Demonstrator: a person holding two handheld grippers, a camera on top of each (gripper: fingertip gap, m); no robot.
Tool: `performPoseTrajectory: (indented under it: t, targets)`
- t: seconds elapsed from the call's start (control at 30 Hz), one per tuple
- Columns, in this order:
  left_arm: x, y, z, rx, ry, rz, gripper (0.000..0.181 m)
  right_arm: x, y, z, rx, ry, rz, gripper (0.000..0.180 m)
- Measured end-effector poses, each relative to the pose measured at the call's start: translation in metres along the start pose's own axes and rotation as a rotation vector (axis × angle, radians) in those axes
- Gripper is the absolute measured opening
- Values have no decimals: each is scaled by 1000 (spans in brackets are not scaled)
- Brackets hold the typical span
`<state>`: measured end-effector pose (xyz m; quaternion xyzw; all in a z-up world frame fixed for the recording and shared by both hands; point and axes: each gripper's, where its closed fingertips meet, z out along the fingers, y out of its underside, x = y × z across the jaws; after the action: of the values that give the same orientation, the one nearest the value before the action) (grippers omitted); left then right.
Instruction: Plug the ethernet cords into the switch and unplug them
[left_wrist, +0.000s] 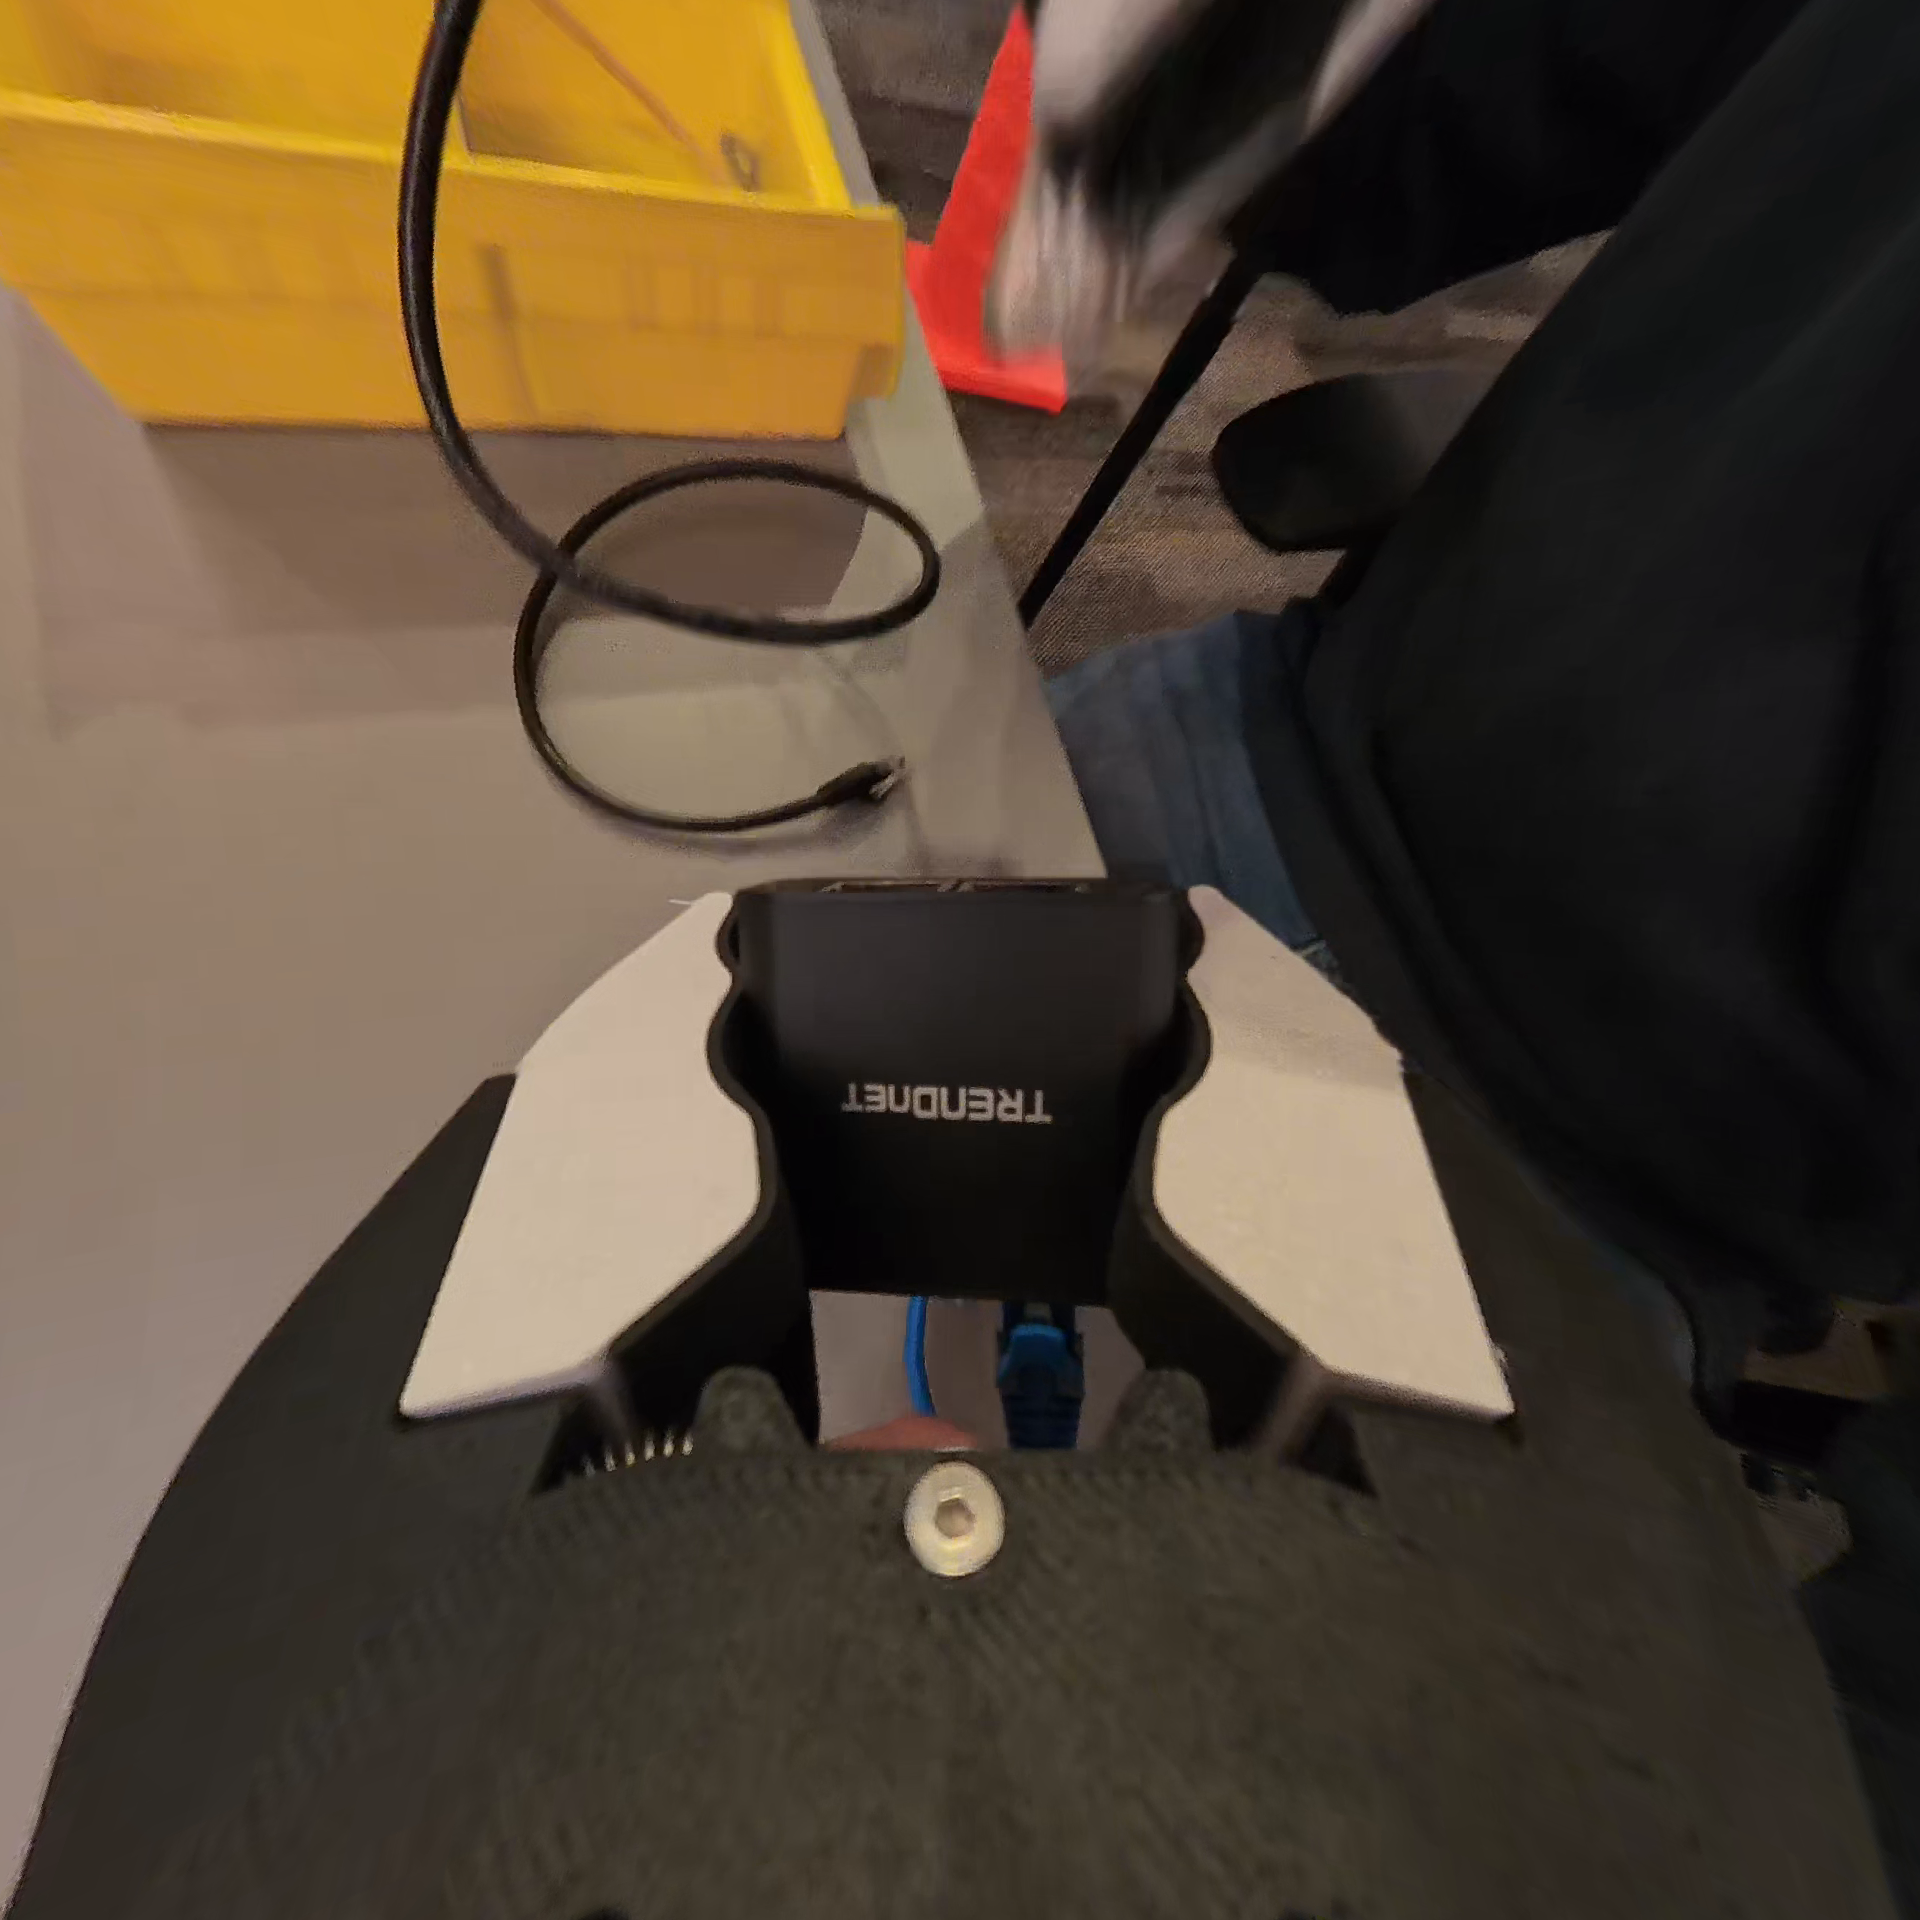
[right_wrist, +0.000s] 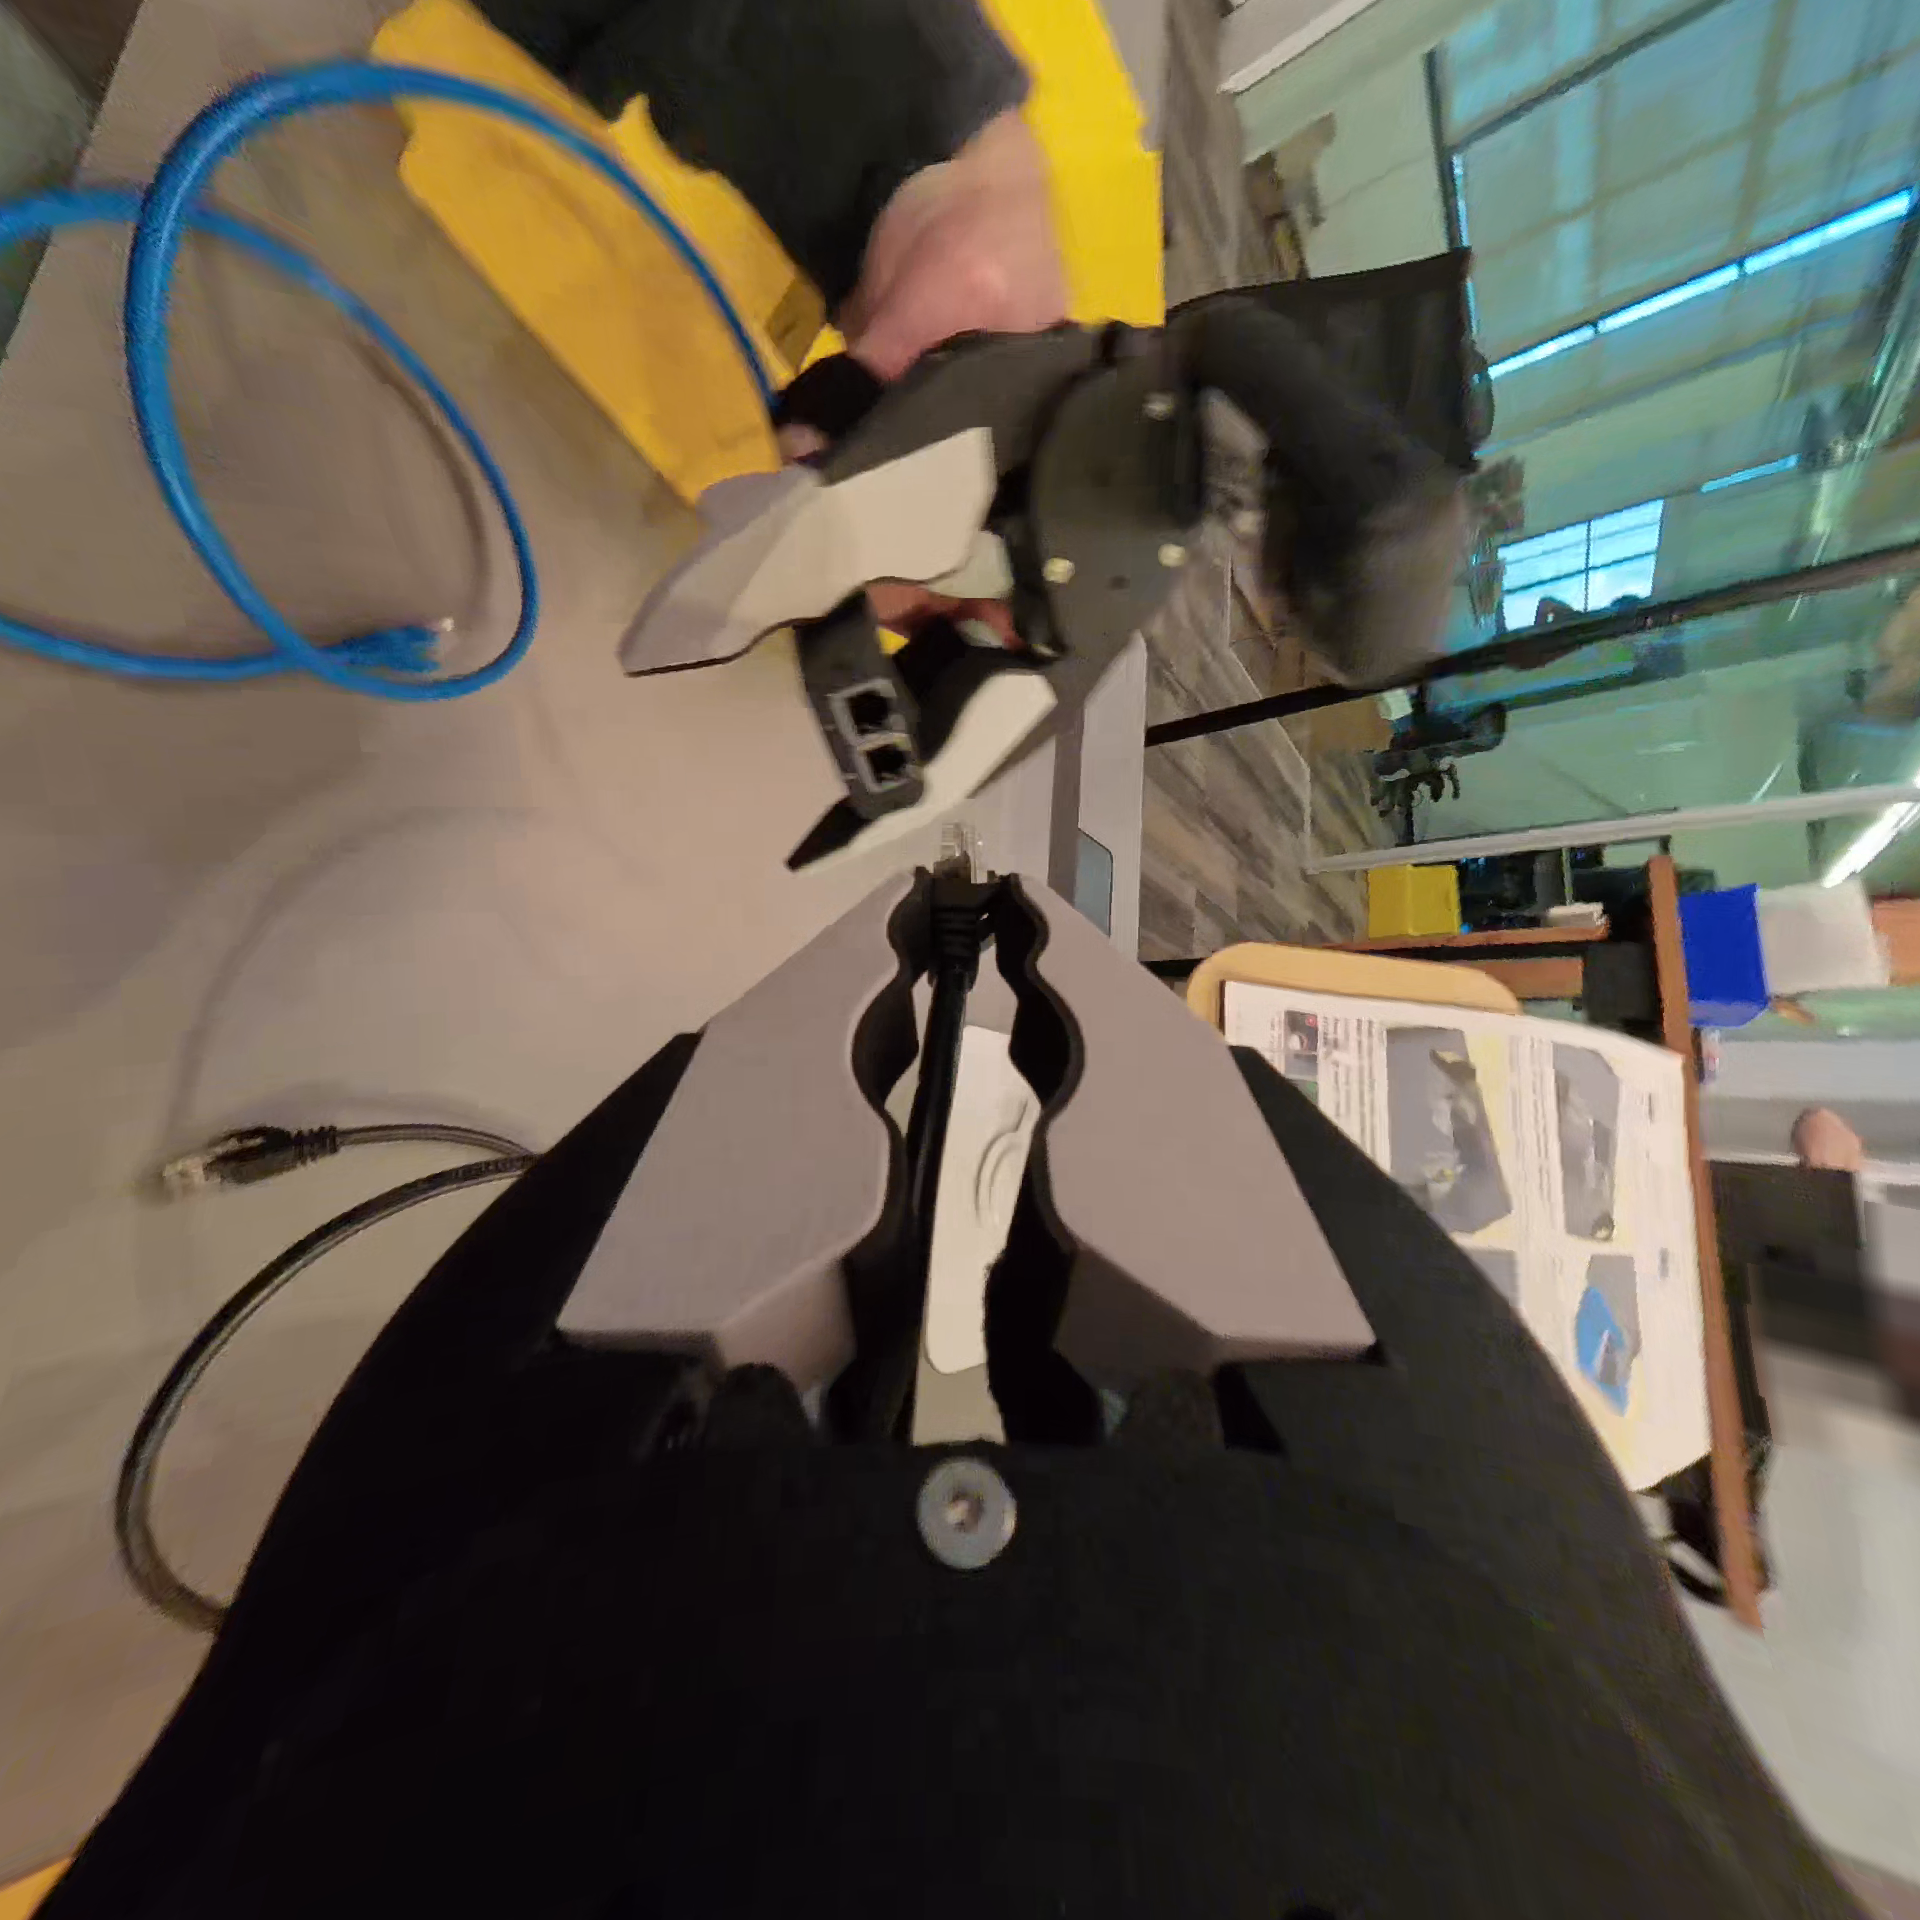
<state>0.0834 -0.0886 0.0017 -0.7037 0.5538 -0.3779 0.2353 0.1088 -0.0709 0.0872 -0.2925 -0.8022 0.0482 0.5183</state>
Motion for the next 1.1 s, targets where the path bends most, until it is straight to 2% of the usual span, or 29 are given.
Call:
performPoseTrajectory:
  t: [0.17,0.23,0.43,0.57,0.7,0.83,0.93,1.1]
  targets:
    - [4,8,0,-9,-26,7,75,56,25,-40,-6,119,144,11]
    - [3,10,-2,-5,-40,3,75,78,33,-59,-40,176,143,10]
    - [5,15,-6,8,-63,1,75,139,56,-138,-184,366,175,11]
    - [7,19,-5,7,-62,-4,75,151,82,-185,-309,444,194,10]
    - [7,20,1,0,-57,-3,75,132,120,-211,-445,490,234,11]
    - [9,18,7,7,-46,-1,75,83,181,-208,-563,498,315,11]
    - [9,19,11,-12,-43,-4,75,40,216,-199,-583,504,400,11]
    - [10,17,13,-32,-45,-2,75,-10,256,-180,-515,548,614,12]
